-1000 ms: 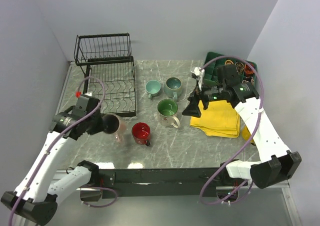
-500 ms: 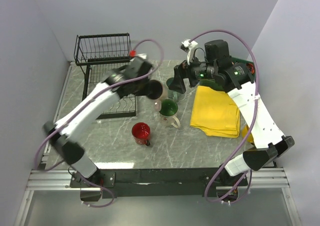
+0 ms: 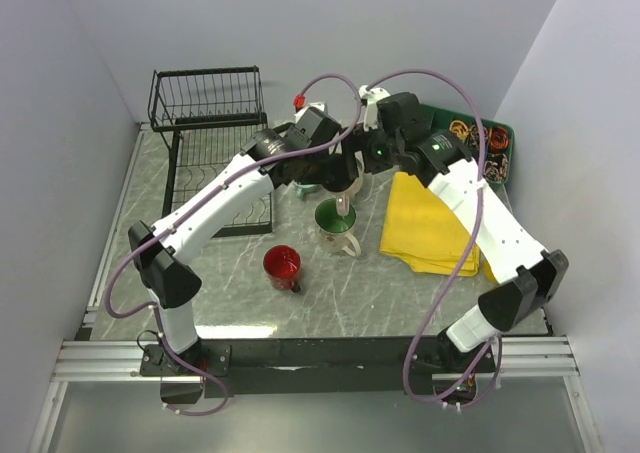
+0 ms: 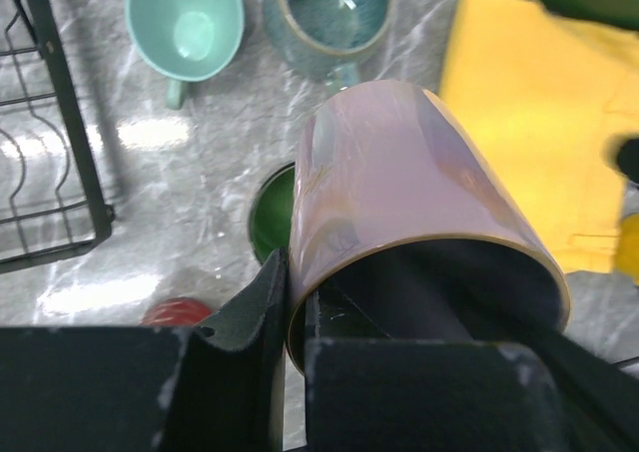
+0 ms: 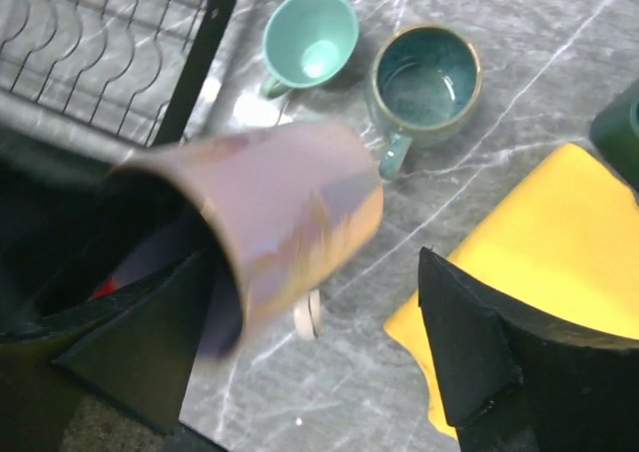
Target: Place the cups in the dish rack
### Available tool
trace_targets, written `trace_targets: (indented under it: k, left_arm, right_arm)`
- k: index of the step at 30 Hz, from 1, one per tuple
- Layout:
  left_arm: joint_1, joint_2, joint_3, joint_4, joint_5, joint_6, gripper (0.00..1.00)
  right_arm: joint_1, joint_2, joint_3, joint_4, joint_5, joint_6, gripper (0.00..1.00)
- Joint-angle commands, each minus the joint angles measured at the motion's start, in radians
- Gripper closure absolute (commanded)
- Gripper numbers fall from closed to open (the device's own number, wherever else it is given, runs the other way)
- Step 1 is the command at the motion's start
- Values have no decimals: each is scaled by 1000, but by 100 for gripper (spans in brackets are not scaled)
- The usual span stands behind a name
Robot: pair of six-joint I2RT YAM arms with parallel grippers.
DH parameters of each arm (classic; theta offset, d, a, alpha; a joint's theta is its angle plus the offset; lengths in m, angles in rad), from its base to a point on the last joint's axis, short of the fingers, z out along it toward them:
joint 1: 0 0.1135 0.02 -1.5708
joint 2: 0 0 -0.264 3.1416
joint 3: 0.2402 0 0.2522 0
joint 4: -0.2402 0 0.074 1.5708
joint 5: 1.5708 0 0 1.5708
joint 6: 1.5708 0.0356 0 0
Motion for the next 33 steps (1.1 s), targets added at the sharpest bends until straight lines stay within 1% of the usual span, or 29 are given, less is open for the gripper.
trace_targets:
  k: [1,3,6,8,9,10,11,12,14,15,19,22,23,25,26,27,28,29,30,31,33]
  left_arm:
    - [-8,-30,75,112,1,-51,99]
    - [-8,-27,80,112,1,-53,99]
    - [-8,-15,94,111,-4,-52,99]
    - [-8,-9,113,105,-7,-52,99]
    - [-8,-4,118,103,-5,-52,99]
    - [-8,-3,123,106,-5,-50,99]
    - [-8,0,127,109,-4,-50,99]
    - [-8,5,136,111,1,-50,99]
    - [-8,11,146,114,13,-51,99]
    - [-8,14,150,117,21,-53,99]
    - [-8,5,135,143,58,-53,99]
    - [-1,-30,85,201,131,-59,94]
    - [3,-53,68,218,154,-67,84]
    - [23,-82,11,267,218,-79,75]
    - [32,-115,-12,287,240,-91,67]
    - [49,-135,-59,304,266,-94,64]
    - [57,-151,-83,340,295,-101,60]
    - [66,-188,-106,359,318,-111,54]
    - [81,-204,-150,379,343,-114,50]
    - [89,-221,-170,420,389,-120,47]
    - [107,-267,-218,454,429,-133,39]
  right_arm:
    - [17,55,83,43,96,42,17]
    - [35,66,89,39,136,37,19]
    - [54,78,91,39,183,31,25]
    - [58,77,80,43,222,25,33]
    - [61,77,77,46,228,25,39]
    - [60,75,74,46,233,24,50]
    - [60,75,72,46,231,24,55]
    - [60,78,71,45,230,22,64]
    - [60,80,68,48,222,24,72]
    - [60,81,66,46,217,22,82]
    - [61,74,69,49,200,22,100]
    - [54,54,58,60,168,25,100]
    - [38,46,57,65,148,27,100]
    - [9,26,52,69,75,36,100]
    - [-24,19,52,74,35,37,100]
    - [-46,-3,46,82,-56,37,100]
    - [-64,-15,29,89,-103,48,100]
    - [-89,-23,23,98,-147,50,100]
    - [-122,-43,15,106,-190,51,100]
    - [-133,-52,-4,114,-230,50,100]
    - [-161,-78,-27,126,-261,48,100]
